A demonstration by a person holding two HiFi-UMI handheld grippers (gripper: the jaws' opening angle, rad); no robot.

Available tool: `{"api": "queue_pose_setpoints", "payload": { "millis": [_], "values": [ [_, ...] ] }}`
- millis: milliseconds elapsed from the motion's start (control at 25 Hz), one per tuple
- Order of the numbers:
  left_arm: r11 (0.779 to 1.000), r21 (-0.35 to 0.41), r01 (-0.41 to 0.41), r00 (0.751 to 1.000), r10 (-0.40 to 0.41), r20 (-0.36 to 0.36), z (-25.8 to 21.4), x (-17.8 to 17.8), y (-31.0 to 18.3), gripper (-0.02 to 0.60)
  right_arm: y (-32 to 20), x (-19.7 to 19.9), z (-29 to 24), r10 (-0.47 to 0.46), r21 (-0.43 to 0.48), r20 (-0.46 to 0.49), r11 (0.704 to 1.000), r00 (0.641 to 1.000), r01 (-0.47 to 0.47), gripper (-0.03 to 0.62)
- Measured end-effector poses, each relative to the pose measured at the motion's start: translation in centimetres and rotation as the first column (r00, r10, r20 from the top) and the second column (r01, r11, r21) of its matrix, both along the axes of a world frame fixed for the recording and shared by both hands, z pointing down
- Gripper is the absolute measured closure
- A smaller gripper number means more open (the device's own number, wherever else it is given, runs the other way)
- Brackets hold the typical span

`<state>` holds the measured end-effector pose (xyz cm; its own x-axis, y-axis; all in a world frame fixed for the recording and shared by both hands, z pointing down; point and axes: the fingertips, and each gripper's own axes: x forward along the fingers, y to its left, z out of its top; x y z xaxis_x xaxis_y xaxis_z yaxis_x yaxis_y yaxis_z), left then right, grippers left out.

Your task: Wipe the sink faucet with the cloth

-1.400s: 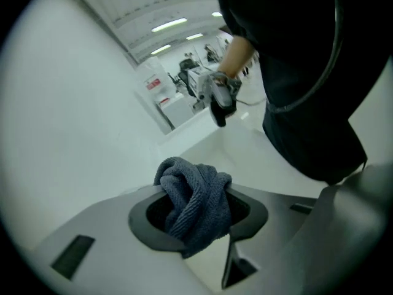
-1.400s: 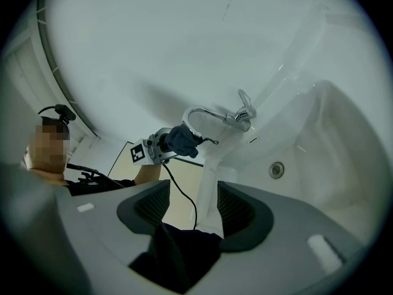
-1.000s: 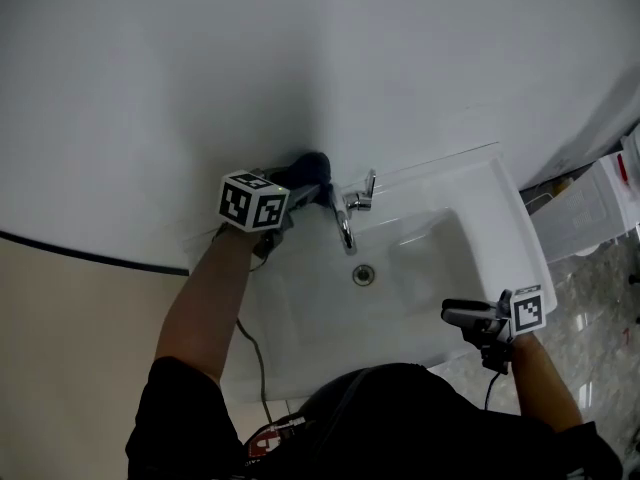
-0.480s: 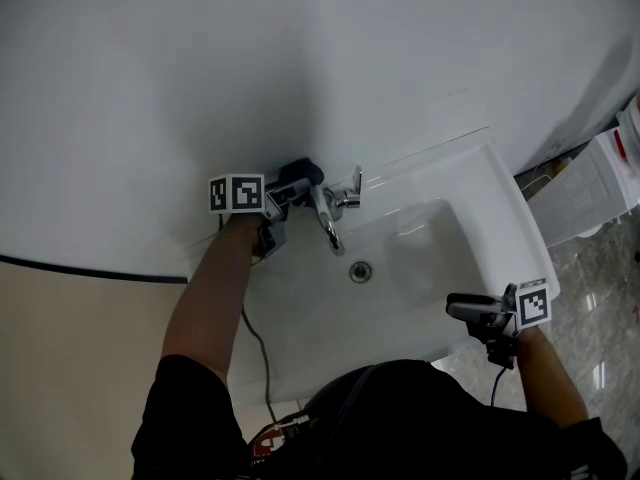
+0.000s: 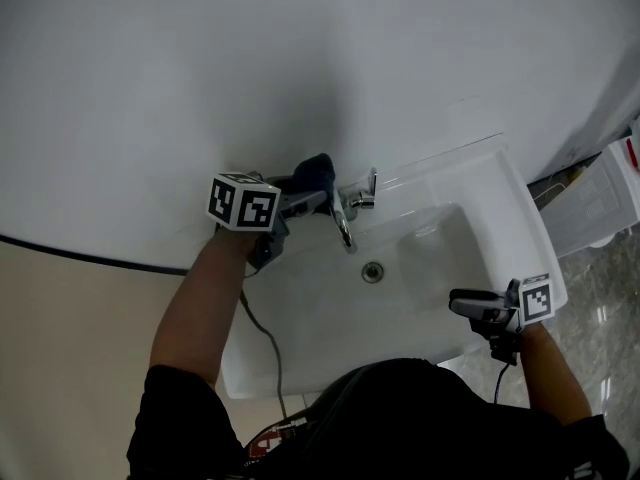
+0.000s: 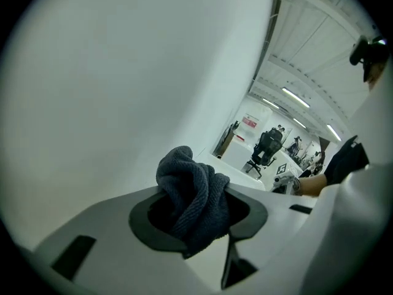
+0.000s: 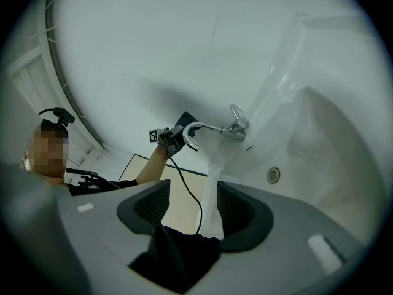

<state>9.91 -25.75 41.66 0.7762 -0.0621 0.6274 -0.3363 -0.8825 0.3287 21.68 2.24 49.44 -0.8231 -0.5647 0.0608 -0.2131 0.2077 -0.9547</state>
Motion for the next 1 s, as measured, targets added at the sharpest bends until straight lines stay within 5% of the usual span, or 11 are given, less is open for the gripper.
{"api": "queue_pose_setpoints", "payload": {
  "millis": [360,520,840,1000],
  "values": [
    [0.964,0.261,-0.056,0.980,0.003,0.200,-0.5,-0.6,6.1,0.435,-0.9,1.1,-1.5,-0.135,0.022,-0.013,0.991,0.991,0.136,0.362],
    [0.944,0.317,-0.088,0.968,0.005,0.251,0.5,-1.1,8.5,0.434,-1.1,1.0,-2.0,-0.157,0.015,-0.049,0.987,0.986,0.158,0.362],
    [0.988,0.144,-0.054,0.990,0.034,0.136,6.4,-1.7,14.0,0.434,-0.3,-0.8,-2.8,-0.158,-0.024,-0.139,0.987,0.978,0.156,0.362],
    [0.998,0.024,0.061,0.997,-0.062,0.055,11.7,-1.3,16.3,0.434,-0.2,-0.5,-3.0,-0.167,-0.050,-0.165,0.986,0.972,0.161,0.362]
  ]
}}
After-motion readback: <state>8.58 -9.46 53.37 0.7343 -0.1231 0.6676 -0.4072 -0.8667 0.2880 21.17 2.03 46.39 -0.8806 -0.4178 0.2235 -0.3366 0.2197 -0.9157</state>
